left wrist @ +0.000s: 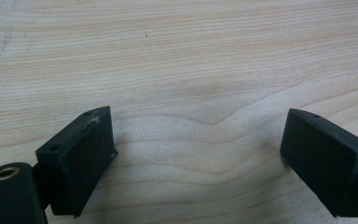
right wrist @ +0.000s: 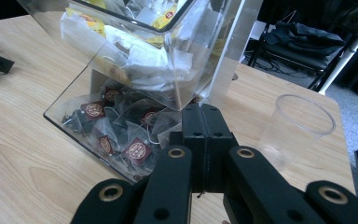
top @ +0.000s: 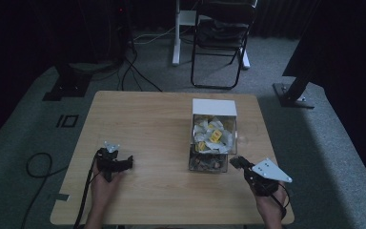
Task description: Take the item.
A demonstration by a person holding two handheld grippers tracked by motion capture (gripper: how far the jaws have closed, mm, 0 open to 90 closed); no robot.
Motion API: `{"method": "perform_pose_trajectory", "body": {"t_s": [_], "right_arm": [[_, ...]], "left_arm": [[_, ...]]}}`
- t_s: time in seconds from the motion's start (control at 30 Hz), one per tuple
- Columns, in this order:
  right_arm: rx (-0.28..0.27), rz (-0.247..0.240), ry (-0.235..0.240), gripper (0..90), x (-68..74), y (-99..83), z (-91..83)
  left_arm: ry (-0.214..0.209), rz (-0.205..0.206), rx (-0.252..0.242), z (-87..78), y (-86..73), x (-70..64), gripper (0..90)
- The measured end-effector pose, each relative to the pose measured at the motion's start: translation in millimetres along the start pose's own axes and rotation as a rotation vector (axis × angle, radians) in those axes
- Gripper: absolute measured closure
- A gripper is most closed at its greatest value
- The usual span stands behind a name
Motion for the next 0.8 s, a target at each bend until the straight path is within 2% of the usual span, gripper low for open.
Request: {"method": "perform_pose_trajectory", "body": {"t_s": [0.8], "right_arm": [[-0.004,-0.004,-0.04,90.0,-17.5,8.2,4.3]], "left_arm": [[0.0,0.0,0.0,0.0,0.0,0.0,10.7]]}}
Point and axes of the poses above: each handheld gripper's, and its own axes: z roughly forward along the jaws, y roughly out of its top, x roughly to its left, the point moved 10 cm from there along z, roughly forward along the jaws, and after that the axes turned 4 degrees about -x, right-handed, at the moved point
